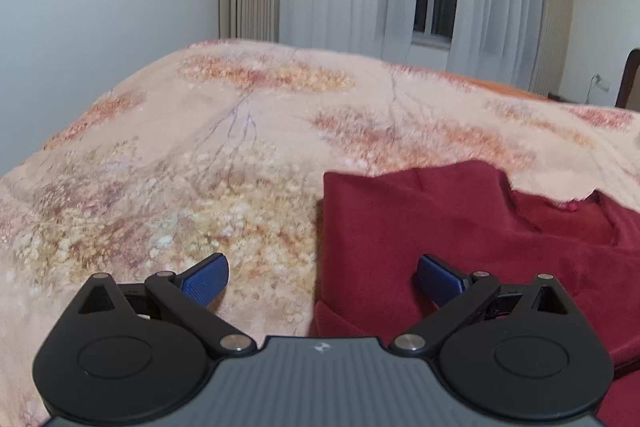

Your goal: Fold small clothes

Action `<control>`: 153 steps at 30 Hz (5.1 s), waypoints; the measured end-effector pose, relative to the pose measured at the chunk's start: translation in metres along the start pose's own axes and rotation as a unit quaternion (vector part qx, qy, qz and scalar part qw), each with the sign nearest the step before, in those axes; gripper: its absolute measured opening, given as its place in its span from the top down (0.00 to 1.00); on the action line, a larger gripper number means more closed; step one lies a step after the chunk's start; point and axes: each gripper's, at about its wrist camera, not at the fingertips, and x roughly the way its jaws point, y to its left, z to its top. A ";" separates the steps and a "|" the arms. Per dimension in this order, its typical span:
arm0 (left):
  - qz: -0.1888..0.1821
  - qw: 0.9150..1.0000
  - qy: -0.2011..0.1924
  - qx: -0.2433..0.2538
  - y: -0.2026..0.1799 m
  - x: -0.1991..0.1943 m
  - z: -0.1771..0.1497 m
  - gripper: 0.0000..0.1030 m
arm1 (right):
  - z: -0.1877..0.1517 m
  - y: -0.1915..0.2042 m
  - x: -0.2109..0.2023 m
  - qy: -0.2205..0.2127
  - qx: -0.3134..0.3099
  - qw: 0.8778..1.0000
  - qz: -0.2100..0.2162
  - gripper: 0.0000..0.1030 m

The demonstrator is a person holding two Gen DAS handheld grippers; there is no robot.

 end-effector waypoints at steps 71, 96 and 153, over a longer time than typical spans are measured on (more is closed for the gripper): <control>-0.159 0.946 -0.096 0.267 -0.035 -0.291 -0.252 0.00 | -0.206 0.001 -0.245 0.096 0.167 0.975 0.110 0.85; 0.021 0.889 -0.249 0.383 -0.110 -0.282 -0.322 0.00 | -0.108 -0.029 -0.311 -0.053 0.325 0.912 0.246 0.89; -0.067 0.897 -0.152 0.409 -0.068 -0.287 -0.267 0.86 | -0.126 0.072 -0.308 -0.121 -0.128 0.981 0.086 0.95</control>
